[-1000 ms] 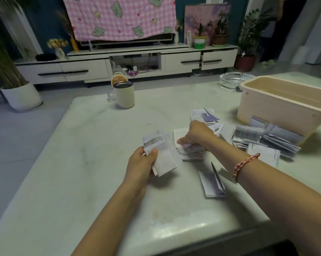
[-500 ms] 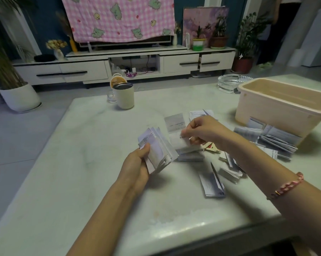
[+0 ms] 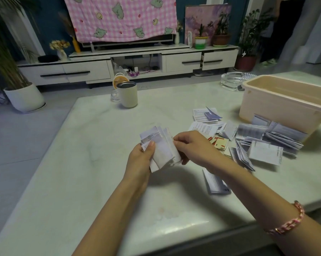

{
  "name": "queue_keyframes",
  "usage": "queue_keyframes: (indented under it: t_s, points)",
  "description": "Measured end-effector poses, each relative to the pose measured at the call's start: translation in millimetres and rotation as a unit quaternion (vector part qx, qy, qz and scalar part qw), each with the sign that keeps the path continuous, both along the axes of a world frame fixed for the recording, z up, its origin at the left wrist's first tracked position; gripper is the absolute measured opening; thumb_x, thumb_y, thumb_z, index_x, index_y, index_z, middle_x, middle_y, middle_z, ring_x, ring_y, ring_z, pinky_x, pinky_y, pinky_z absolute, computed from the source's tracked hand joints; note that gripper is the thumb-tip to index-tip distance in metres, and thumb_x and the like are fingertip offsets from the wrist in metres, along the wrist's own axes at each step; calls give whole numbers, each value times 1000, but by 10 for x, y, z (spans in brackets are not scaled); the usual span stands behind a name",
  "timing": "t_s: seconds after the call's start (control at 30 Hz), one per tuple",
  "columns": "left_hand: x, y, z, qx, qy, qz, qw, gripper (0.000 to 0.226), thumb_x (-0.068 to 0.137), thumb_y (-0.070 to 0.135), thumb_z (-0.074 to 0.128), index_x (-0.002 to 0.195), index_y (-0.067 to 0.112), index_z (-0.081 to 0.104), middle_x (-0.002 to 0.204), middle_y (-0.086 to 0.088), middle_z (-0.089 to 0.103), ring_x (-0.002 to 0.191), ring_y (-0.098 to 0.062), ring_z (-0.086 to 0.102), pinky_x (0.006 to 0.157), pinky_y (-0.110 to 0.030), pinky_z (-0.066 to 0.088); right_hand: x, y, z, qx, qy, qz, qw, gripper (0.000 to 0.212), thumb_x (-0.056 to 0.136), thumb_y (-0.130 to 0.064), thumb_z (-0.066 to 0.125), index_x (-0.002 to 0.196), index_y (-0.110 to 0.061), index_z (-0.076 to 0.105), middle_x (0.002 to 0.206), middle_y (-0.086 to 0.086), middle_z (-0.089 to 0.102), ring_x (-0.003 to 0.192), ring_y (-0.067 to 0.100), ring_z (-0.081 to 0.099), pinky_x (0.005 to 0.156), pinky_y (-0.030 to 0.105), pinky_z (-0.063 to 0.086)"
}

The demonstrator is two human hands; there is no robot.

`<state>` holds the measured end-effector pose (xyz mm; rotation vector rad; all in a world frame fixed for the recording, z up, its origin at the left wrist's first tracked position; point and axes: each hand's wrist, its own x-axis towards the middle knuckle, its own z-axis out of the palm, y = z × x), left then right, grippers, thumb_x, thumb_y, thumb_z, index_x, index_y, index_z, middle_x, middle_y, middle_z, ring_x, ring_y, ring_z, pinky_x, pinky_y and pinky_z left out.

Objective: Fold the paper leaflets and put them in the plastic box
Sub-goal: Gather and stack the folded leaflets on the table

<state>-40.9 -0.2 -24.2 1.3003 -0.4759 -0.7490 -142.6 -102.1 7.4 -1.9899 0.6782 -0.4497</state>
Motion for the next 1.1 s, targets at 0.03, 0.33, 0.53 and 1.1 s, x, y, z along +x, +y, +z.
queue_keyframes:
  t_s: [0.03, 0.33, 0.53, 1.1]
  points:
    - [-3, 2, -10, 18, -34, 12, 999, 25, 99, 18, 42, 115, 8, 59, 109, -9, 68, 99, -25, 65, 90, -38, 51, 2, 22, -30, -3, -7, -6, 1000, 28, 93, -8, 47, 84, 16, 58, 65, 15, 53, 49, 17, 51, 51, 29, 47]
    - [-100, -20, -72, 30, -149, 95, 984, 25, 96, 9, 48, 120, 12, 43, 113, -3, 56, 92, -13, 57, 64, -6, 47, 69, 297, -336, -3, -62, -25, 998, 19, 98, -18, 40, 94, -8, 56, 80, -3, 55, 73, 11, 50, 70, 29, 42]
    - [-136, 34, -177, 37, -159, 62, 985, 21, 92, 7, 54, 109, 17, 47, 110, -3, 63, 94, -9, 63, 82, -20, 50, 75, 402, -554, -51, -96, -34, 994, 12, 96, -15, 46, 107, -10, 47, 98, 3, 61, 88, 17, 59, 72, 23, 42]
    - [-79, -40, -246, 45, -107, 29, 993, 45, 82, 22, 67, 121, 10, 50, 113, -6, 65, 101, -21, 64, 88, -32, 52, -183, -542, 217, -177, 71, -169, 967, 27, 89, -29, 61, 108, -9, 60, 101, 8, 64, 84, 18, 58, 71, 25, 40]
